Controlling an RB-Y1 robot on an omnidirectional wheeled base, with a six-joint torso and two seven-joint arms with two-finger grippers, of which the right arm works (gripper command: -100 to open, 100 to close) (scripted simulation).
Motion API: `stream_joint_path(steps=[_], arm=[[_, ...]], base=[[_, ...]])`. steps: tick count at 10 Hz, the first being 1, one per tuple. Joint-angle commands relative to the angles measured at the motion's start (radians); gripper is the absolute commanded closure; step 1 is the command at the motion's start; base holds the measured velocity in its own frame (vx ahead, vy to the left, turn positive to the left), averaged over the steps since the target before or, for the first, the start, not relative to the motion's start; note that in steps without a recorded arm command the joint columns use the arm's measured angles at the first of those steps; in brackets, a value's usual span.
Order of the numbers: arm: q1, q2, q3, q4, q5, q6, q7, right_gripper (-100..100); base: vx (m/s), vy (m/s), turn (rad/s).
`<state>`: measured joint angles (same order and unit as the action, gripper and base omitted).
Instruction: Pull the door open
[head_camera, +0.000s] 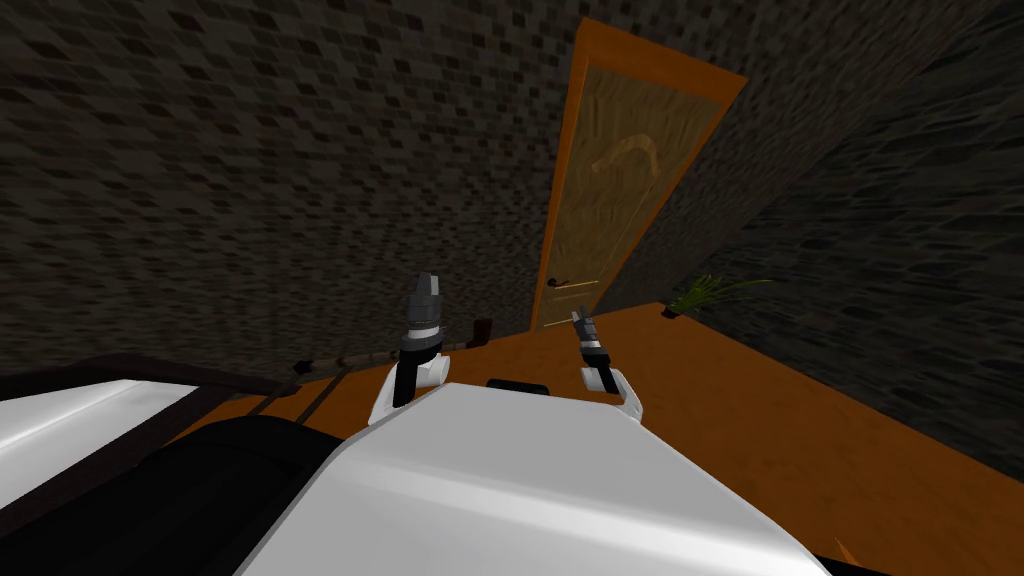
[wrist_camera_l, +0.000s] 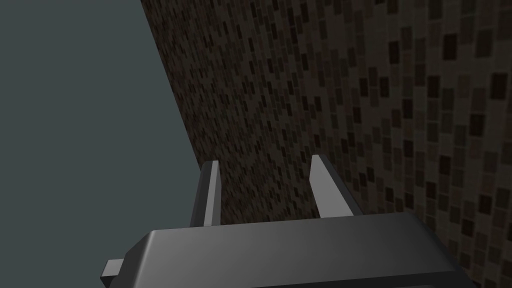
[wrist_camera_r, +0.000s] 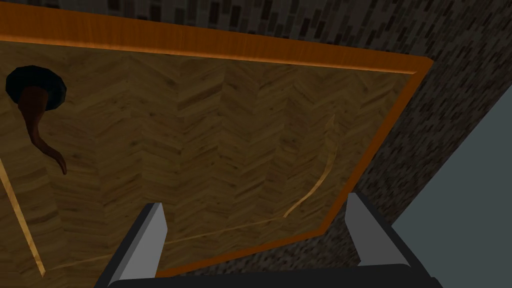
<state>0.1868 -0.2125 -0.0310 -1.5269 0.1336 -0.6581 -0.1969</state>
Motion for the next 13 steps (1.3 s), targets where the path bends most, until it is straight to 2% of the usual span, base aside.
stream_joint_path(steps=[1, 2, 3, 4, 9, 10, 13], arm=[[-0.021, -0.012, -0.003, 0.05, 0.01, -0.014, -0.019, -100], [-0.021, -0.012, -0.003, 0.062, 0.01, -0.014, -0.019, -100], [-0.035, -0.02, -0.005, 0.099, 0.016, -0.024, -0.03, -100], [-0.035, -0.02, -0.005, 0.1, 0.016, -0.024, -0.03, -100], [-0.1, -0.059, -0.017, 0.275, 0.045, -0.074, -0.086, -100], [-0.1, -0.059, -0.017, 0.285, 0.045, -0.074, -0.086, -100], [-0.138, -0.081, -0.023, 0.382, 0.062, -0.103, -0.118, -100]], base=[[0.108, -0.06, 0.075], [0.064, -0.043, 0.029], [0.04, -0.023, 0.049], [0.034, -0.017, 0.026], [0.08, -0.044, 0.075], [0.068, -0.036, 0.019], [0.067, -0.033, 0.07]])
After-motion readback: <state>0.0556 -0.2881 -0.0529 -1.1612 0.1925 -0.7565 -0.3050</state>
